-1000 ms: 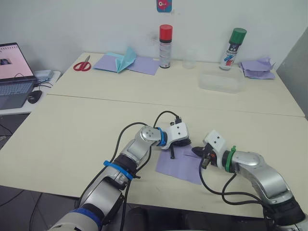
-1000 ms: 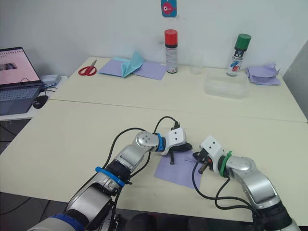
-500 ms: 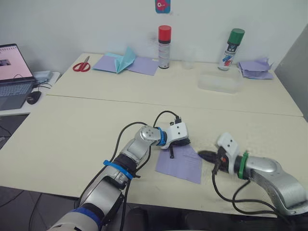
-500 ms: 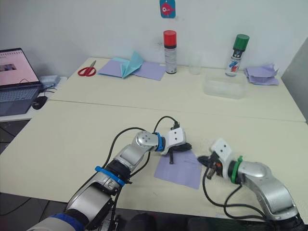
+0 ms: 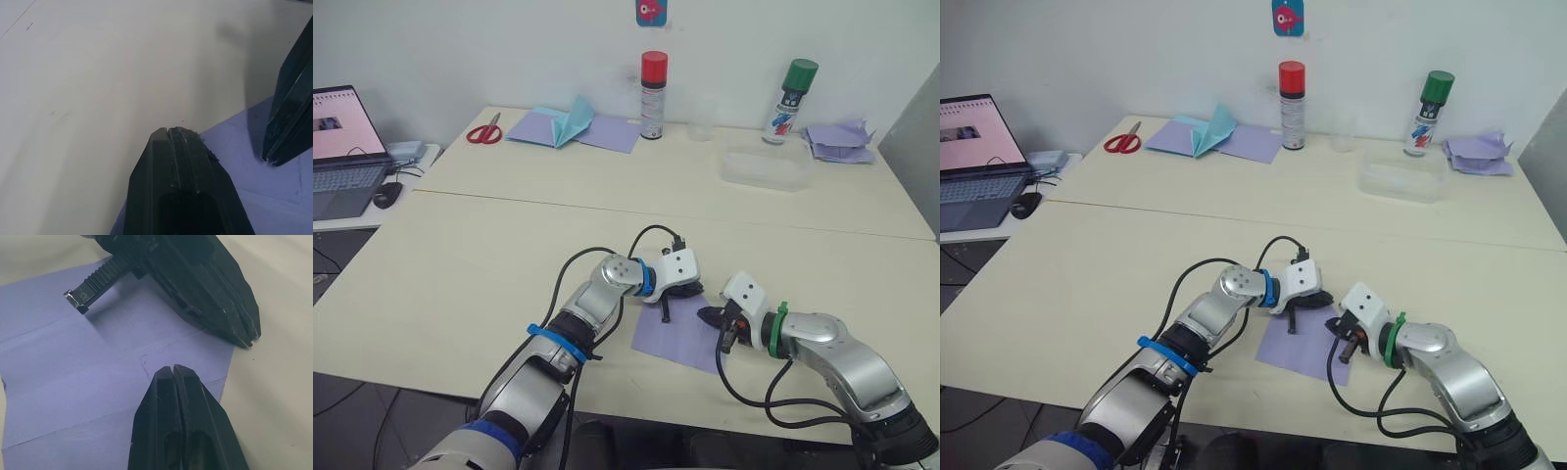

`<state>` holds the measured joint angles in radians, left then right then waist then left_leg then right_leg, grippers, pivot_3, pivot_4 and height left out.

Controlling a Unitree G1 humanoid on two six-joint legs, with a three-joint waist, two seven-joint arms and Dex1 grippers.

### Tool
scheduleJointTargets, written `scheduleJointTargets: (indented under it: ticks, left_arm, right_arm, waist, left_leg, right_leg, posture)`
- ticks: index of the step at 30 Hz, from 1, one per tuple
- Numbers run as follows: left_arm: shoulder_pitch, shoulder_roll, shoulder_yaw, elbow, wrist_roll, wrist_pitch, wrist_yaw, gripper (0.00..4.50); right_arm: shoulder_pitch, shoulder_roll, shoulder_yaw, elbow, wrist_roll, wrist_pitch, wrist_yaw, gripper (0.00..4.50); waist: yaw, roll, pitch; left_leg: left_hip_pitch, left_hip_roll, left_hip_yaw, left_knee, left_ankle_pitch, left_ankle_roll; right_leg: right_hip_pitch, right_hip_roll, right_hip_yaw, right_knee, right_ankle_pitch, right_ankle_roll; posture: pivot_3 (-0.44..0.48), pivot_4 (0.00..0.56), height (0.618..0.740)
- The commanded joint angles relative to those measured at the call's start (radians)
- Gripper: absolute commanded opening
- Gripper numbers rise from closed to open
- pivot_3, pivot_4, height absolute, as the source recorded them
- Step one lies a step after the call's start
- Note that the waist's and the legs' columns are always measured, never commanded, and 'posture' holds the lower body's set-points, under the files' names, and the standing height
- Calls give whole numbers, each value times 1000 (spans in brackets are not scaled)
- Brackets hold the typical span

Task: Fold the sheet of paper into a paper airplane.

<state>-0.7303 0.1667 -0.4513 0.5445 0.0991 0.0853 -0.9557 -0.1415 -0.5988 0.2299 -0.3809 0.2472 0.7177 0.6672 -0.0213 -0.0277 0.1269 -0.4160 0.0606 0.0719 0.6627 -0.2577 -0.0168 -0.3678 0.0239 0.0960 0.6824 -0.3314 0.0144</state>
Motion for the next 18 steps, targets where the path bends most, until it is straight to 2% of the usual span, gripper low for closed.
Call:
scheduleJointTargets:
  ticks: [1,5,13,18]
  left_arm:
    - [20,-26,30,-72,-66,22,-45,0]
    - [55,-42,38,-163,-113,76,-75,0]
    - [37,-42,-25,7,20,43,18,0]
    - [11,-1,-9,62,54,51,68,0]
  right_arm:
    - [2,3,15,20,-23,17,-17,37]
    - [-1,24,-2,19,-7,41,-28,37]
    - [9,14,-6,10,-9,47,-29,37]
    - [6,21,-15,5,-4,60,-39,37]
  waist:
    - [-2,0,0]
    - [-5,0,0]
    - [-4,0,0]
    - [-5,0,0]
  left_leg:
    - [0,0,0,0,0,0]
    - [-1,1,0,0,0,-1]
    - [0,0,-1,0,0,0]
    - [0,0,-1,0,0,0]
  right_leg:
    - [0,0,0,0,0,0]
    - [-1,0,0,0,0,0]
    - [0,1,0,0,0,0]
    - [1,1,1,0,0,0]
  posture:
    - [0,150,740]
    - [0,150,740]
    - [0,150,740]
    - [0,150,740]
